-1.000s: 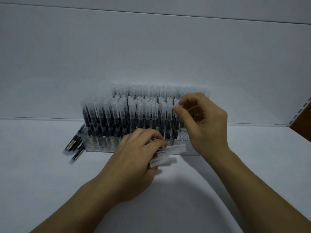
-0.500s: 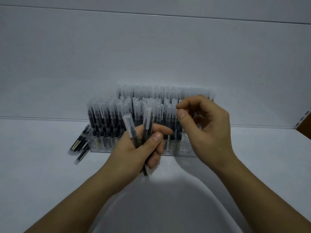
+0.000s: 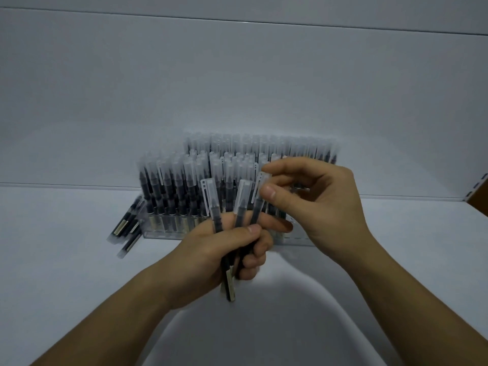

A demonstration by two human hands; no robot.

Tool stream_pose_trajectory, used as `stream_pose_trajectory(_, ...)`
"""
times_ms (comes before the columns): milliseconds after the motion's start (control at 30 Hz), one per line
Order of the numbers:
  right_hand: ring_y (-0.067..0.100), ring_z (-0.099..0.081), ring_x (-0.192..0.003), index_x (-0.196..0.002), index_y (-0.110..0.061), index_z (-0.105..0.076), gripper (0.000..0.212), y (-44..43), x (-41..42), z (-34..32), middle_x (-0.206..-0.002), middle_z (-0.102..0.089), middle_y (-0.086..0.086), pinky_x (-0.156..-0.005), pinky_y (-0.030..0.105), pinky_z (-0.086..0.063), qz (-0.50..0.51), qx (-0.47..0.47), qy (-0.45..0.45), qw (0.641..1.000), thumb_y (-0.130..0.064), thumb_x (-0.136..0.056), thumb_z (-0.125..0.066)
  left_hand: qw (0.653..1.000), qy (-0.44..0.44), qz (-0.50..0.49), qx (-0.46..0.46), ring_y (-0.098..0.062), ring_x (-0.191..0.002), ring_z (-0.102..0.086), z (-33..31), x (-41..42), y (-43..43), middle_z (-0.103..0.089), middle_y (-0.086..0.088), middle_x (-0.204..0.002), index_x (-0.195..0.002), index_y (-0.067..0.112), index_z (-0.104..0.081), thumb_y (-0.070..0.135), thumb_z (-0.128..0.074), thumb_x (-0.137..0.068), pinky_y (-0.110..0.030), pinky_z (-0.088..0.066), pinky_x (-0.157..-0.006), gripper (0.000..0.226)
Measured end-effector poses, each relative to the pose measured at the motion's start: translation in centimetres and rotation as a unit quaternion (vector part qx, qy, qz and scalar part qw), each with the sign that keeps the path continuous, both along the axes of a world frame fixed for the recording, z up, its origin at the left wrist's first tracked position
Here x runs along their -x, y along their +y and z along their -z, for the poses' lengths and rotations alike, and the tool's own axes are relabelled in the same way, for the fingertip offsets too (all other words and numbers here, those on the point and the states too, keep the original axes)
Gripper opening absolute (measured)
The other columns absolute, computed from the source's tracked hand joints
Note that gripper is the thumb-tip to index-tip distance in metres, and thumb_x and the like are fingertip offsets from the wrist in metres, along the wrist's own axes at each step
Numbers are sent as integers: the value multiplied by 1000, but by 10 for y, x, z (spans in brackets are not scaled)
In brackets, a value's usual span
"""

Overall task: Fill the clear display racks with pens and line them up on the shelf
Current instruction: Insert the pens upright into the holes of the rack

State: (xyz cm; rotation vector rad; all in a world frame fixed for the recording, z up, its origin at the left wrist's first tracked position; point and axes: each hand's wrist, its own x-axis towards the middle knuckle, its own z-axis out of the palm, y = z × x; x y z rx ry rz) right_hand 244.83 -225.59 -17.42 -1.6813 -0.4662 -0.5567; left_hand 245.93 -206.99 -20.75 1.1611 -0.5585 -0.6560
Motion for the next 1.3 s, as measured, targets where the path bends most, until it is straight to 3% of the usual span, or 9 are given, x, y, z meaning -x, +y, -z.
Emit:
stream_pose_trajectory(133,16,-72,-76,-97,-10,-74,19,-3,-2,-2,-80,-75,3,-69,24,-57,14,-68,-15,997,-1,-81,-80,997,-54,-56,-21,-30,-99,-67,2,-3,1,-70,-15,-108,-118,12,-72,15,-47,-92,-43,-51,-77,37)
stream_pose_trajectory(200,14,-70,-73,-97,-10,-73,19,-10,-6,-4,-77,-73,0,-69,23,-56,28,-107,-16,994,2,-84,-78,976,-154,-142,-67,-22,-109,-68,4,-3,2,-72,-4,-113,-114,19,-75,14,-46,-91,-32,-54,-87,38)
stream_pose_trajectory(300,13,-67,-67,-98,-10,-71,18,-24,-11,-8,-73,-71,-4,-62,24,-55,64,-145,-13,987,2,-86,-75,848,-439,-227,-191,-16,-100,-64,6,2,1,-66,6,-104,-107,15,-72,7,-44,-94,-26,-51,-81,32)
stream_pose_trajectory(367,14,-67,-67,-100,-10,-71,17,-34,-15,-12,-73,-70,-3,-61,26,-55,87,-163,-15,983,2,-88,-73,796,-514,-213,-238,-16,-103,-62,8,2,-1,-61,11,-109,-111,17,-69,1,-44,-93,-34,-50,-84,35)
stream_pose_trajectory(500,23,-68,-72,-100,-12,-72,16,-55,-20,-15,-76,-71,1,-65,33,-55,132,-181,-19,975,1,-89,-73,760,-540,-199,-302,-10,-115,-53,14,-4,-1,-52,20,-123,-128,28,-62,15,-36,-88,-42,-48,-91,49)
stream_pose_trajectory(633,22,-70,-72,-101,-11,-73,15,-62,-22,-14,-77,-73,1,-65,30,-56,167,-172,-31,970,-1,-89,-74,731,-554,-182,-355,-3,-122,-45,16,-4,-1,-49,19,-131,-136,28,-57,28,-32,-86,-37,-39,-99,56)
stream_pose_trajectory(833,35,-72,-84,-105,-12,-74,17,-62,-26,-6,-90,-74,15,-72,43,-63,210,-106,-77,969,-10,-89,-79,669,-587,-183,-418,-13,-125,-43,20,1,-7,-46,12,-133,-139,26,-51,28,-37,-85,-37,-35,-101,56)
stream_pose_trajectory(1000,26,-73,-87,-108,-11,-74,21,-59,-29,-1,-92,-75,7,-76,51,-61,223,-44,-98,969,-12,-88,-80,623,-605,-186,-460,-18,-125,-44,23,3,-13,-44,8,-132,-140,24,-52,27,-44,-86,-40,-36,-102,55)
stream_pose_trajectory(1300,20,-72,-82,-107,-13,-76,20,-58,-33,6,-89,-75,1,-73,42,-62,213,-6,-85,973,-12,-88,-80,610,-602,-200,-475,-21,-122,-45,24,5,-17,-46,5,-129,-140,21,-51,23,-57,-80,-43,-38,-100,60)
